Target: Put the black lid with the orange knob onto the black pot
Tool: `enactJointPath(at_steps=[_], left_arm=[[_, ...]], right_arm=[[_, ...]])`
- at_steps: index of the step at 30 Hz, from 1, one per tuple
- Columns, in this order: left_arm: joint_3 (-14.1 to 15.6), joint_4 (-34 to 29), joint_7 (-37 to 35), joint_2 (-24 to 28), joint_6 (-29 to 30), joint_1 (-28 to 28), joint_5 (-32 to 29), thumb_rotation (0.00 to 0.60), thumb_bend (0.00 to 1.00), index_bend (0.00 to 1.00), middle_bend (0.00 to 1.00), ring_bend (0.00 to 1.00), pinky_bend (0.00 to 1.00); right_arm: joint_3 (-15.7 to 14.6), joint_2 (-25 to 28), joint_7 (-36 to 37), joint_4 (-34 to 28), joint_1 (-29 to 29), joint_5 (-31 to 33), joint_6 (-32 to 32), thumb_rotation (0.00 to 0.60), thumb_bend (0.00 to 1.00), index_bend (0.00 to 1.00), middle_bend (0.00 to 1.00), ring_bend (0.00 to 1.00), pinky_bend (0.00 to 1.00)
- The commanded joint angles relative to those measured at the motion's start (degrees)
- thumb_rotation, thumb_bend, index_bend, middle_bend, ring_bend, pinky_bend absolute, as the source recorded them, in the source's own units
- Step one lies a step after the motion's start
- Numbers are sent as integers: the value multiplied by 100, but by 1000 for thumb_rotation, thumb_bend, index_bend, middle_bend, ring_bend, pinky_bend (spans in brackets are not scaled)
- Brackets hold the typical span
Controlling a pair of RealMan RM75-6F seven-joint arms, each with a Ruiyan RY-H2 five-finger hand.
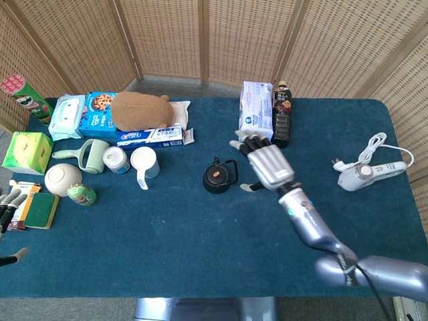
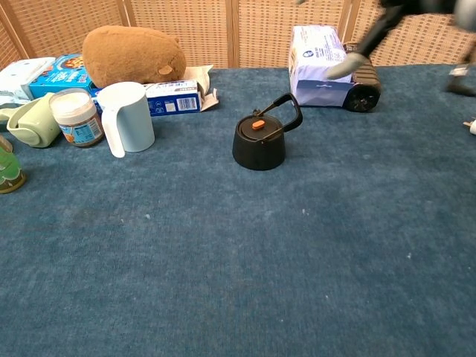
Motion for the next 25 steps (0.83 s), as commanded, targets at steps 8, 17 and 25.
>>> enactJointPath(at_steps=[8,17,25], left_arm=[[66,87,-80,-7,246,145,187,600,170,0,0,0,114],[114,164,53,-102,559,305,419,600,171,0,0,0,114],[145,230,103,-172,721,391,569,600,171,0,0,0,114]], right_arm=[[-771,899,956,223,-1658,-1263,1515,450,69,125,40,66,61],[-1041,1106,1227,346,-2741,-1428,2406,443,51,125,38,49,51],[-1019,1171,912,219,-3092,-1625,2656,417,26,125,32,41,42]])
